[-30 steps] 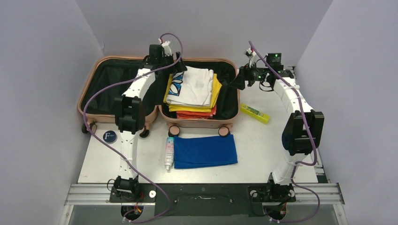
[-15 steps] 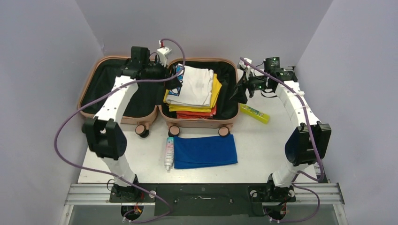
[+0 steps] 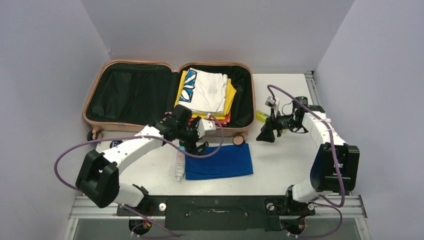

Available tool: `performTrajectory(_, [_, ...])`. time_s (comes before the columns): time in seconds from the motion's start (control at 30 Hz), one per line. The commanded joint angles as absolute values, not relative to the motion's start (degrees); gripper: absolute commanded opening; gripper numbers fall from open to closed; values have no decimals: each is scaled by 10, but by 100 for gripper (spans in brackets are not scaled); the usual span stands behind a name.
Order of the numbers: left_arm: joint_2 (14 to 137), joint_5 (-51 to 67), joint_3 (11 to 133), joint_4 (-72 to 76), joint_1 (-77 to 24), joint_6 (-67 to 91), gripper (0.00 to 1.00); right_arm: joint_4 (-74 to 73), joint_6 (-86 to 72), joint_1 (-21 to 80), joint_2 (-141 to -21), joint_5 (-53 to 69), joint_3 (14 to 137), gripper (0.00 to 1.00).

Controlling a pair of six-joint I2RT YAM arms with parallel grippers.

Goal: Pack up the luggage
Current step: Pick up the clothes at the center of the board.

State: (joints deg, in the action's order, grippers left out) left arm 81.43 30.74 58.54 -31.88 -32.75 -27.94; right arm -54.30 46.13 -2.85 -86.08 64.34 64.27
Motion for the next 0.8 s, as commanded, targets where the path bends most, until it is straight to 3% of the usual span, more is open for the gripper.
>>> performTrajectory(0.0, [782, 210, 536, -226, -399, -320, 94, -421, 386, -30, -837, 690, 552, 74])
performTrajectory(0.33, [827, 129, 520, -225, -480, -365, 92, -290, 266, -47, -936, 703, 494, 74])
performTrajectory(0.77, [893, 153, 526, -224, -493, -371, 91, -329, 315, -4, -1059, 739, 496, 73])
